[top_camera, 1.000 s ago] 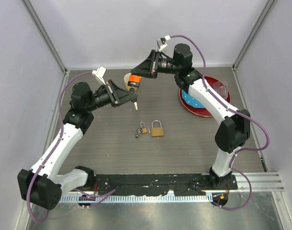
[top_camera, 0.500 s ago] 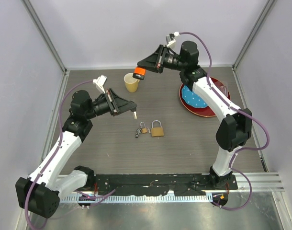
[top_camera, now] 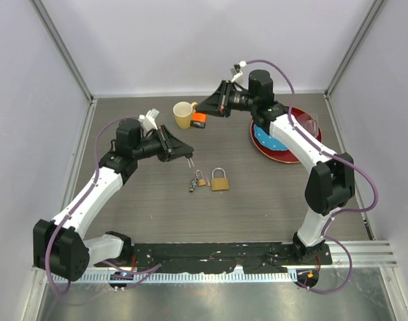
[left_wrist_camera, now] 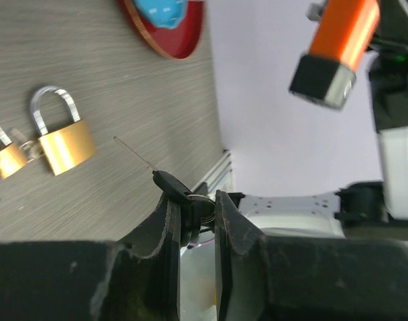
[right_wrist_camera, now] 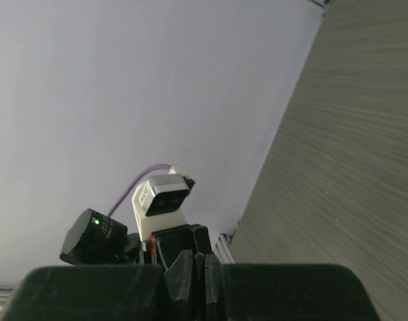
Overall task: Lock with the key
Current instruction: Place the lock at the center of the board.
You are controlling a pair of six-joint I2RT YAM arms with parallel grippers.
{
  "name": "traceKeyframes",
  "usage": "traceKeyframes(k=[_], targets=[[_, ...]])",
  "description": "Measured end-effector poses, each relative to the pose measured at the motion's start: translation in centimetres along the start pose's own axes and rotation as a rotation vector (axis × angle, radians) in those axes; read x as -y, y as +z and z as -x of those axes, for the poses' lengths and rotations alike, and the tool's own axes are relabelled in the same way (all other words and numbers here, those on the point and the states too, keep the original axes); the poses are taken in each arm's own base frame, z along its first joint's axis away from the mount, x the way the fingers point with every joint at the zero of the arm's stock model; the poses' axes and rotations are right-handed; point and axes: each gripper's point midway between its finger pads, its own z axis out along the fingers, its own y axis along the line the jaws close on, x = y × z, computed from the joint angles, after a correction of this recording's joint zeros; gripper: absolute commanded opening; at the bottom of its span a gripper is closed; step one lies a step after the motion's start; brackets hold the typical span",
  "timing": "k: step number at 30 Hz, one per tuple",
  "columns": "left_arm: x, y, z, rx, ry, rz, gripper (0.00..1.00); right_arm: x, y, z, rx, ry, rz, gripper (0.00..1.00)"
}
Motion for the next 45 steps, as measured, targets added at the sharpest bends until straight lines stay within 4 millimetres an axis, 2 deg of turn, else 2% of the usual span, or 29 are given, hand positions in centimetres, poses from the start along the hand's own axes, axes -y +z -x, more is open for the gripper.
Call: traceKeyframes(k=[4,8,13,17,20,24,28,31,36,41,45], targets=[[-4.1,0.8,-0.7,-0.029,-0.066,0.143,0.0,4.8,-0.6,-3.0,-0.045,0.043,-0.114,0.02],[-6.9,0.7,-1.6,-0.052,-0.102,0.229,0.0,8.9,-1.1,-5.8,-0.09,0.071,-0.203,0.02],[-10.4,-0.2,-2.8,-0.081,-0.147,0.323,0.0,11.9,-0.9,-9.5,-0.157,0.053,-0.26,0.02],[-13.0,-1.6,-3.2,-0.089,-0.178,0.397,0.0,13.1,0.9,-12.2,-0.22,0.022,-0.258,0.02],[-14.5,-3.0,-3.2,-0.086,-0.202,0.449,0.0,14.9,2.9,-14.7,-0.272,0.022,-0.258,0.02],[-15.9,-4.5,-2.9,-0.064,-0.235,0.494,0.0,17.9,5.0,-17.6,-0.331,0.054,-0.278,0.02],[-16.7,-5.7,-2.7,-0.043,-0.261,0.52,0.0,20.7,7.0,-19.7,-0.366,0.094,-0.29,0.02],[-16.8,-5.9,-2.6,-0.038,-0.264,0.519,0.0,21.9,8.0,-20.5,-0.382,0.111,-0.303,0.02],[-16.5,-5.8,-2.7,-0.048,-0.267,0.504,0.0,21.9,9.0,-19.9,-0.367,0.096,-0.294,0.03],[-16.5,-5.7,-2.8,-0.053,-0.271,0.495,0.0,22.1,9.3,-19.5,-0.347,0.082,-0.298,0.09],[-16.5,-5.5,-2.8,-0.06,-0.276,0.483,0.0,23.2,9.2,-19.8,-0.348,0.073,-0.322,0.14]])
